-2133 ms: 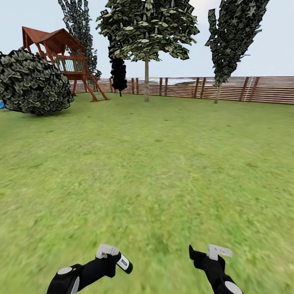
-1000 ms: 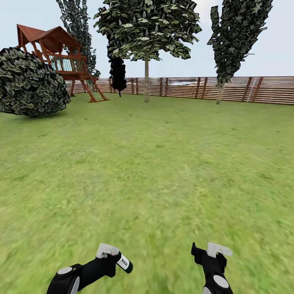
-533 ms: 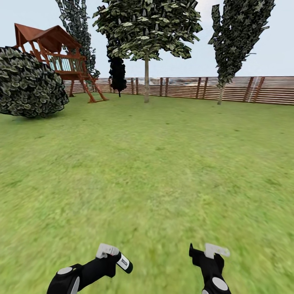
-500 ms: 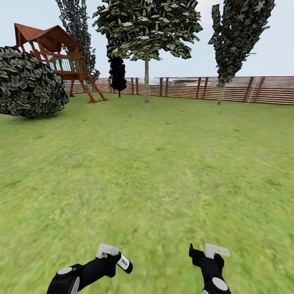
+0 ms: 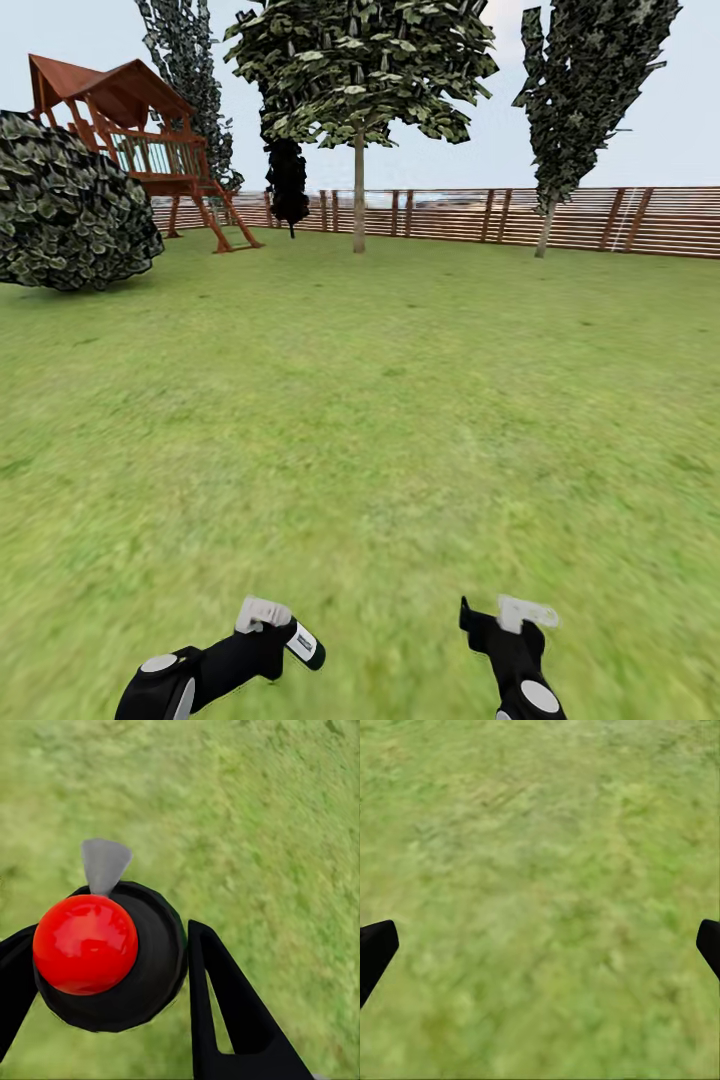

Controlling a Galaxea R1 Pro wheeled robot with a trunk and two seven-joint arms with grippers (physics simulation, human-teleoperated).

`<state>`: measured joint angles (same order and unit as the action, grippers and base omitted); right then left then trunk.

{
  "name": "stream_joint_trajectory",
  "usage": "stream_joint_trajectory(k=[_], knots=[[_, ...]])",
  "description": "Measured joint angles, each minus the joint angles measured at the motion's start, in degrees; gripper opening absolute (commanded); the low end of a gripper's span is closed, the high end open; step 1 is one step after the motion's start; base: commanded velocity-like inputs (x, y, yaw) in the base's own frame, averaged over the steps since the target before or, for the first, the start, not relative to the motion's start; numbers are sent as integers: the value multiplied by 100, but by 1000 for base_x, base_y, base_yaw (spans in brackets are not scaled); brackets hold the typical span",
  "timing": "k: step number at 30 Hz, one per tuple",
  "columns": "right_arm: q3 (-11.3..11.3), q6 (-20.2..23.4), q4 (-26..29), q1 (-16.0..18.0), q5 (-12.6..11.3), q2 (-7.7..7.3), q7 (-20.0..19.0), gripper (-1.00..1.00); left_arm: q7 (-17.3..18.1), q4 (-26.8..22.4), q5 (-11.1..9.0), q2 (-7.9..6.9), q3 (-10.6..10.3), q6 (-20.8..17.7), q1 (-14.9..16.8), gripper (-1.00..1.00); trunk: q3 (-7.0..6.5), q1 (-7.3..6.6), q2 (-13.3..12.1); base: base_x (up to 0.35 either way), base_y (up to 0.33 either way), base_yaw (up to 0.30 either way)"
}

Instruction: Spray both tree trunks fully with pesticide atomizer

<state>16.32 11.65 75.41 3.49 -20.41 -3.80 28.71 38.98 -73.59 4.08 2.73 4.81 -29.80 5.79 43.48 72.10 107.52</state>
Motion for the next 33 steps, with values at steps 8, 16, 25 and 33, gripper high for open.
stream_joint_trajectory(k=[8, 16, 25, 33], knots=[[-103, -282, -168, 6, 20, -173, -1710, 100, 0, 2, -4, 0, 0, 0, -2, -100, 0, 0, 0, 342, 0, 0], [-402, -321, -217, 7, -21, -157, -1798, 100, 0, 2, -3, 0, 0, 0, -1, -100, 0, 0, 0, 342, 0, 0], [-623, -290, -220, 7, 4, -109, -1736, 100, 0, 2, -4, 0, 0, 0, -2, -100, 0, 0, 0, 342, 0, 0], [-616, -288, -221, 7, 30, -112, -1704, 100, 0, 0, -5, 0, 0, 0, -2, -100, 0, 0, 0, 342, 0, 0]])
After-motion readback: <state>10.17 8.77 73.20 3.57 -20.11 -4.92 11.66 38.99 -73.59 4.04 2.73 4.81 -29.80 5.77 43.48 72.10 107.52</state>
